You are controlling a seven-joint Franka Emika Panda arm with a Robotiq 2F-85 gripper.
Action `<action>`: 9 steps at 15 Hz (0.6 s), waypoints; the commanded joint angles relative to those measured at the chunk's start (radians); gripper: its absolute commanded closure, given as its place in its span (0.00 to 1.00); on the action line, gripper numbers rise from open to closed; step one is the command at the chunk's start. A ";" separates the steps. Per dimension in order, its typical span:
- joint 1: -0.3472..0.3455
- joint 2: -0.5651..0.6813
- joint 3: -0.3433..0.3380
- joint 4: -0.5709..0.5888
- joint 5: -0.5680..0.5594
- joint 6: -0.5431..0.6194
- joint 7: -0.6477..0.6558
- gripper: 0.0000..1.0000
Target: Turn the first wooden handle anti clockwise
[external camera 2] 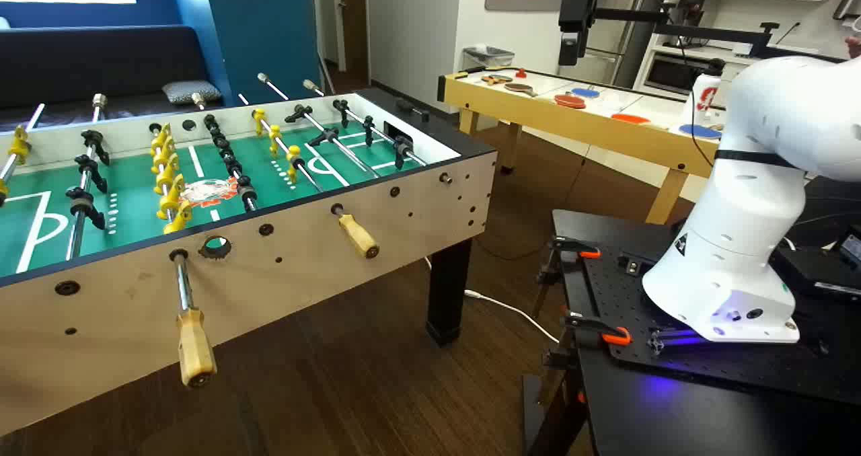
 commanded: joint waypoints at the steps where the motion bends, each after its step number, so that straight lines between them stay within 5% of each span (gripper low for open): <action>1: -0.008 0.001 0.006 0.002 0.004 -0.002 -0.004 0.00; 9: 0.002 0.039 0.038 -0.009 0.001 0.057 0.019 0.00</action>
